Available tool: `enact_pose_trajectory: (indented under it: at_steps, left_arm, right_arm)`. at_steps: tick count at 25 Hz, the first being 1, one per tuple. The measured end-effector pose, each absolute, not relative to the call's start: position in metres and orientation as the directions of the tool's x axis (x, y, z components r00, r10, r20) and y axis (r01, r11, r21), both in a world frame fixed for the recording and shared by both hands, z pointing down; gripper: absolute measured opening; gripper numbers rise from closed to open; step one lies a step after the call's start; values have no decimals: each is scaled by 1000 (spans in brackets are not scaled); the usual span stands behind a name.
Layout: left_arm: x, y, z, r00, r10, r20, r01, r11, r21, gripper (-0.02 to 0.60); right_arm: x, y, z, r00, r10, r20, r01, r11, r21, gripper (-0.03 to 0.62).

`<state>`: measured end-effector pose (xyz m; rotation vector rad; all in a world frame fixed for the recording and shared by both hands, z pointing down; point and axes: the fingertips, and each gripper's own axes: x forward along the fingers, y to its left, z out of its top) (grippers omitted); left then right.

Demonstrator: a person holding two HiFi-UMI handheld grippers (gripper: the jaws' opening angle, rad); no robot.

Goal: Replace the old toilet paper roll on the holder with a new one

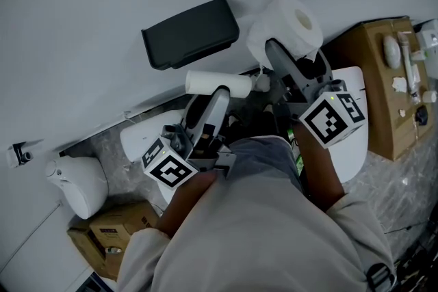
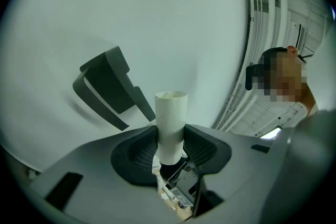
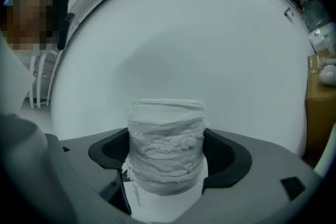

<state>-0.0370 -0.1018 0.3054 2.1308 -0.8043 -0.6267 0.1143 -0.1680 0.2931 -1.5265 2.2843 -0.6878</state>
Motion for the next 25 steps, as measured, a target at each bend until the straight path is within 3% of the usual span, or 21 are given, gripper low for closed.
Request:
enact_pose_trajectory:
  at_steps: [6, 25]
  left_arm:
    - [-39, -100, 312, 676, -720, -159, -344, -498, 796, 160]
    - [-52, -96, 314, 633, -751, -186, -346, -490, 800, 160]
  right_arm:
    - [106, -181, 323, -419, -908, -9, -624, 295, -724, 425]
    - [96, -200, 379, -414, -910, -9, -266, 131, -955, 425]
